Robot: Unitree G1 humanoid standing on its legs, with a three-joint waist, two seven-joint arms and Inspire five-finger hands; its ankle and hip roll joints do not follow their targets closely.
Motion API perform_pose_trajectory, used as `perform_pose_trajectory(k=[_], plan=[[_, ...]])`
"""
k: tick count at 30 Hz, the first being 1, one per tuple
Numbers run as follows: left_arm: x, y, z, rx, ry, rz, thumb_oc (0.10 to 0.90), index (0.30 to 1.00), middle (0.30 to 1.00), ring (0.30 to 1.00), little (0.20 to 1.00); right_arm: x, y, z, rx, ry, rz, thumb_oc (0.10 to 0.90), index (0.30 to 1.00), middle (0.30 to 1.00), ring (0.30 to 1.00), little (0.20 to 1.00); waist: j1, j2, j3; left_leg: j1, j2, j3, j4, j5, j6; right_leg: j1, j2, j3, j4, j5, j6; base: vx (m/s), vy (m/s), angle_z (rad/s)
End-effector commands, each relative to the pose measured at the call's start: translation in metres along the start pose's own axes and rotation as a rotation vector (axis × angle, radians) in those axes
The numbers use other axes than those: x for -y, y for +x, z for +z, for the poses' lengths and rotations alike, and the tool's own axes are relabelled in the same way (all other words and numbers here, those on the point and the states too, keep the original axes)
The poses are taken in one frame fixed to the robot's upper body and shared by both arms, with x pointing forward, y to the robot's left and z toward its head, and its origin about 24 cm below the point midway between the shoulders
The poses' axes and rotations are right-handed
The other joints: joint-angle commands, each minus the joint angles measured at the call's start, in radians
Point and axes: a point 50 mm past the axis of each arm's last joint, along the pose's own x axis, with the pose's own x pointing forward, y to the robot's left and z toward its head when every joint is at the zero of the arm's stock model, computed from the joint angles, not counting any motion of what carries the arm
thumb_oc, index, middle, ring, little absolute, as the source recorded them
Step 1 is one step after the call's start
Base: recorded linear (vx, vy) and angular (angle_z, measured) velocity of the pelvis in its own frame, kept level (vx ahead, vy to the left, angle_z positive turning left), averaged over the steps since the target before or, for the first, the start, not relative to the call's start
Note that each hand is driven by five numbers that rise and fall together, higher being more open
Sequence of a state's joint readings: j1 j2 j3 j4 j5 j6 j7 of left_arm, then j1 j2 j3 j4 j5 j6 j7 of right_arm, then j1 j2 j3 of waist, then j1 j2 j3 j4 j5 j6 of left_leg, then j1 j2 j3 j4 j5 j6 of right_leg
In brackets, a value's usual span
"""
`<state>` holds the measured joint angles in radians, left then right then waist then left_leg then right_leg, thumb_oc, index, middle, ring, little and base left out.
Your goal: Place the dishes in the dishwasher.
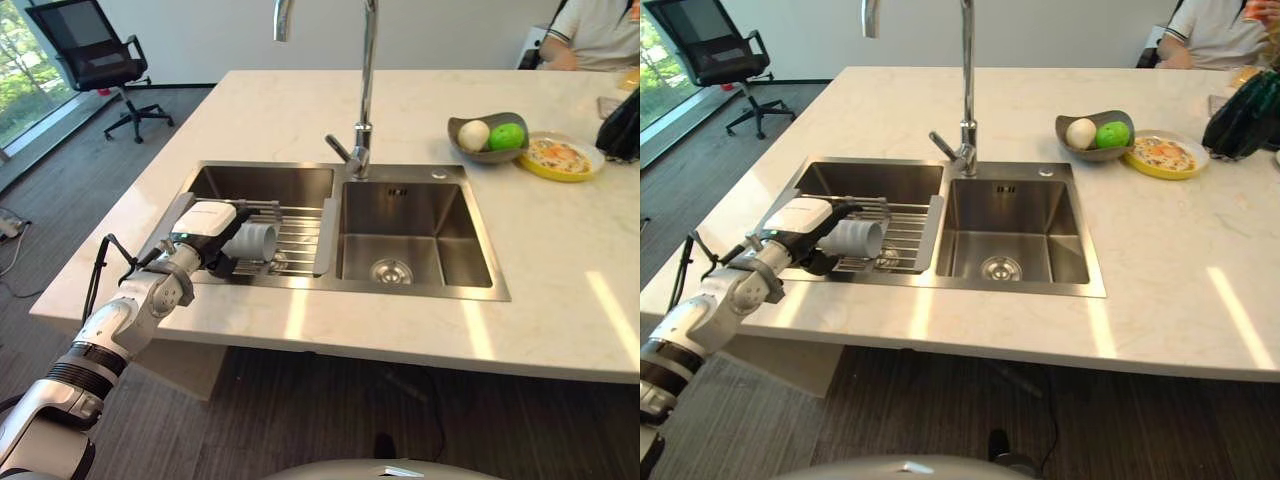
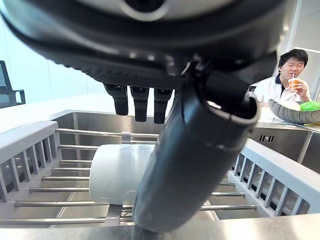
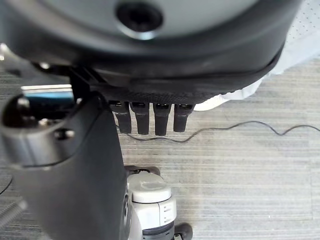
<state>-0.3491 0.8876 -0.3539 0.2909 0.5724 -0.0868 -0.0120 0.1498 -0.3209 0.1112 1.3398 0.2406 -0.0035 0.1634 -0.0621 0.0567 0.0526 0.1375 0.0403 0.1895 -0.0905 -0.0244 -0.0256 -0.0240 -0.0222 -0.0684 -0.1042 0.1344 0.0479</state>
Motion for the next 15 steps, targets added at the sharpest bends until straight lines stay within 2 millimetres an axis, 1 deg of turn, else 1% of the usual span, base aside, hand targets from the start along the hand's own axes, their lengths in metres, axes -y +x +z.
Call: perform_pose_trajectory(k=[1,3,9,15], plan=[[-0.07,0.013,-0.008,-0.035,0.142,0.243,0.8,0.9,0.9,0.9,0.9,-0.004,0.001,-0.003,-0.011,-0.008,0.005,0.8,0.9,0.9,0.9,0.9,-0.008,-0.042,-0.006,-0.06,0.022,-0.009,0.003,-0.005,-0.027,0.09,-0.084,0.029,0.017,-0.117,0.134,0.0,0.011,-0.21],[-0.066,0.016,-0.013,-0.072,0.16,0.216,0.8,0.9,0.9,0.9,0.9,-0.004,0.001,-0.005,-0.017,-0.004,0.002,0.8,0.9,0.9,0.9,0.9,-0.015,-0.043,-0.002,-0.059,0.021,-0.002,0.003,-0.008,-0.025,0.086,-0.083,0.037,0.017,-0.116,0.135,0.0,0.007,-0.16],[-0.062,0.023,-0.019,-0.118,0.168,0.186,0.8,0.9,0.9,0.9,0.9,-0.003,0.0,-0.006,-0.024,-0.006,-0.004,0.8,0.9,0.9,0.9,0.9,-0.022,-0.041,0.001,-0.055,0.02,0.007,0.003,-0.011,-0.025,0.082,-0.083,0.044,0.017,-0.116,0.137,0.0,0.005,-0.04],[-0.06,0.034,-0.025,-0.172,0.152,0.145,0.8,0.9,0.9,0.9,0.9,-0.003,0.001,-0.004,-0.026,-0.009,-0.009,0.8,0.9,0.9,0.9,0.9,-0.035,-0.037,0.007,-0.057,0.02,0.017,0.003,-0.012,-0.023,0.073,-0.085,0.054,0.017,-0.112,0.139,0.0,0.008,-0.1]])
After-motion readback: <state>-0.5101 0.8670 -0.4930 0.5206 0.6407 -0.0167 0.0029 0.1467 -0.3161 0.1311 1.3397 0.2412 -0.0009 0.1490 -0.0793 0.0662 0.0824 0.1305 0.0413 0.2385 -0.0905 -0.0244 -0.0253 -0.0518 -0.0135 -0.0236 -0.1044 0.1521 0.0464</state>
